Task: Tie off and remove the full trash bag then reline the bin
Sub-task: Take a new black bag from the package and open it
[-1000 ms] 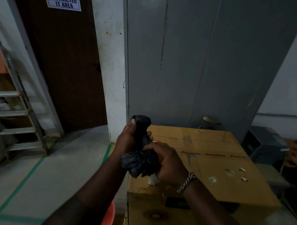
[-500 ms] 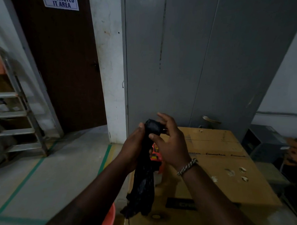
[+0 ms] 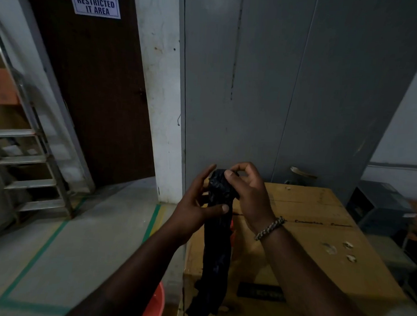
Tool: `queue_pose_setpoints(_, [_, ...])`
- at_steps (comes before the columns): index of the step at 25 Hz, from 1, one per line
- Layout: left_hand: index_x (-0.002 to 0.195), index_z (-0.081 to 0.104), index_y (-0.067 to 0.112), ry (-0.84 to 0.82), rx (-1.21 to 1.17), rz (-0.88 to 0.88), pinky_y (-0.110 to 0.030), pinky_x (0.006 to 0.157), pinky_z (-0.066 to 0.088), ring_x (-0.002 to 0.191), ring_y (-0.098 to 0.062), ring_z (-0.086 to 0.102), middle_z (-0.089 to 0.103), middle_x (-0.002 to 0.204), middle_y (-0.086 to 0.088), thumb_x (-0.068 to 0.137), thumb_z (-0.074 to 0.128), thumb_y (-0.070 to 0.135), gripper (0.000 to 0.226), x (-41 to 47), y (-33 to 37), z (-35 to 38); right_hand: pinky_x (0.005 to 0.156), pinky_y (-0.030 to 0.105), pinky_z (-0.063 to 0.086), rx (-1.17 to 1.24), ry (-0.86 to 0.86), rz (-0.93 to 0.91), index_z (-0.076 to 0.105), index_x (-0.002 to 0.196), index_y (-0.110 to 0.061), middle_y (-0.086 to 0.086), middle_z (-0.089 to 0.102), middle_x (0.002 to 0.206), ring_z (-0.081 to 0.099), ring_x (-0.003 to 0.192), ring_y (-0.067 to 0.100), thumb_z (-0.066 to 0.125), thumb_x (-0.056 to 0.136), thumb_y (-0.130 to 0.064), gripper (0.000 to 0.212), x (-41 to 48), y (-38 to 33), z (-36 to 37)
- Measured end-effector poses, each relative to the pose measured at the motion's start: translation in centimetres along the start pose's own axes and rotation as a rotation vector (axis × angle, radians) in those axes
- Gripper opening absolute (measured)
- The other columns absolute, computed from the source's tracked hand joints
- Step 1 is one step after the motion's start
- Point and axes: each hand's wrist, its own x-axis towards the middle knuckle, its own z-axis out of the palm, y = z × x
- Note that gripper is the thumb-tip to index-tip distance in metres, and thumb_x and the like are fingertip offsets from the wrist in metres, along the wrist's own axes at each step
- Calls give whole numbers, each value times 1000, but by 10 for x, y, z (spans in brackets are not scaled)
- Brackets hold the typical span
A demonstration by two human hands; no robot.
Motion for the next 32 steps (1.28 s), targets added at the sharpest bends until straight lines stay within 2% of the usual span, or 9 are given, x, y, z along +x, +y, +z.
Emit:
queue_pose_setpoints(2, [144,46,48,37,44,61,-32,93,58,123,-12,58,53,141,10,81,79,-2,87,1,1,0,64,32,52,-1,-42,38,61,94,-14,10,69,87,69,80,20,67,92,-33,20,1,1,1])
queue_pose_setpoints(4, [136,59,34,63,91,126,-42,95,58,121,-21,61,60,133,4,81,76,-6,70,2,3,0,71,42,57,-12,-64,70,65,91,-13,13,69,88,69,84,26,65,90,-42,28,0,5,3])
queue_pose_setpoints(8, [122,68,18,155,22,73,-50,97,57,109,-24,70,73,116,-5,92,71,12,30,1,10,2,83,57,59,-94,-29,52,72,99,-19,9,73,96,71,92,29,52,95,-55,41,-5,11,2])
queue_pose_setpoints(11, [124,68,21,195,-12,-2,-52,95,58,104,-27,73,75,114,-5,96,67,26,28,0,9,2,90,48,58,-120,-51,-52,66,118,-28,-2,70,113,67,107,18,61,91,-49,34,-10,7,-2])
queue_pose_setpoints(14, [123,69,25,147,48,-10,-52,90,58,99,-27,74,76,111,-5,98,65,31,27,-2,9,4,96,37,57,-97,-254,-80,58,133,-31,-2,64,129,63,120,16,72,89,-24,47,-9,1,-6])
queue_pose_setpoints(19, [128,60,32,3,147,-75,-46,96,57,108,-15,71,73,119,5,85,80,31,47,-9,6,6,84,41,61,-162,-126,-12,72,111,-22,5,75,98,73,94,21,71,90,-12,23,0,-9,-13])
queue_pose_setpoints(24, [144,40,46,-59,141,-14,-33,82,61,113,-19,67,58,134,3,83,83,13,81,-15,9,10,72,41,55,-117,-14,137,71,87,-24,2,72,85,69,80,22,64,90,-37,15,6,-5,-13])
queue_pose_setpoints(29, [123,66,21,125,159,123,-48,95,58,113,-24,68,71,119,-2,93,73,21,32,-7,13,8,71,36,57,-104,-82,268,76,83,-32,1,77,87,73,85,24,52,98,-51,34,-3,-6,-5])
queue_pose_setpoints(32, [111,68,10,261,31,57,-33,74,61,90,-18,75,75,101,-9,97,67,28,23,-11,23,13,72,41,59,-72,-110,180,72,107,-36,5,75,107,73,95,26,47,97,-61,37,-7,-7,-4])
